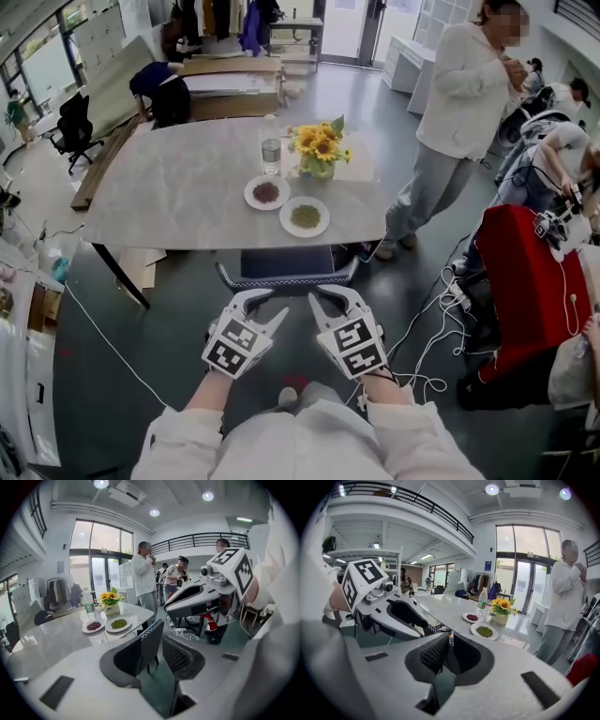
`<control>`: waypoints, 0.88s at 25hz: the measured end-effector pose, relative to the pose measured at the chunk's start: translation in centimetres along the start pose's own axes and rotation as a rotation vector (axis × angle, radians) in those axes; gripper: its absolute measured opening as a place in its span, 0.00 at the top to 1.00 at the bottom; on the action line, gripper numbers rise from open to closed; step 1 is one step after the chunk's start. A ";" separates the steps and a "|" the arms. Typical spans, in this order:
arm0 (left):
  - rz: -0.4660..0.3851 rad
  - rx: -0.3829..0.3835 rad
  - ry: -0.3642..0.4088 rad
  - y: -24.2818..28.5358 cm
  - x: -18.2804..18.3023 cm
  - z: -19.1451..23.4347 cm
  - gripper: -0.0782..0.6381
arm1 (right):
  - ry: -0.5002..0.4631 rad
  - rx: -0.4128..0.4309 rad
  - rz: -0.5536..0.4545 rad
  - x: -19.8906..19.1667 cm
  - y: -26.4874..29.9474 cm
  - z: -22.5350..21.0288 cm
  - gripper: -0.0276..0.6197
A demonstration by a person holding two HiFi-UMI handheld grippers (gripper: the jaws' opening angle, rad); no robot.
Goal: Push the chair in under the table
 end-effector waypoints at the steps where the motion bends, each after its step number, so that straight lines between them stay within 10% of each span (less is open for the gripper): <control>1: -0.022 0.004 -0.015 -0.3 0.5 -0.5 0.69 | 0.000 0.004 -0.006 0.1 -0.3 0.0 0.92; 22: -0.306 0.012 -0.089 -5.4 8.1 -7.5 0.87 | 0.232 0.073 -0.204 4.0 -10.9 -1.9 0.95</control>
Point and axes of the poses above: the fingertips, and each gripper's own axes: y forward along the fingers, z to its left, x out of its top, the point moved 3 cm from there along -y, backward along the fingers, and after that the axes turned 13 degrees about -x, right-handed, at the moved point
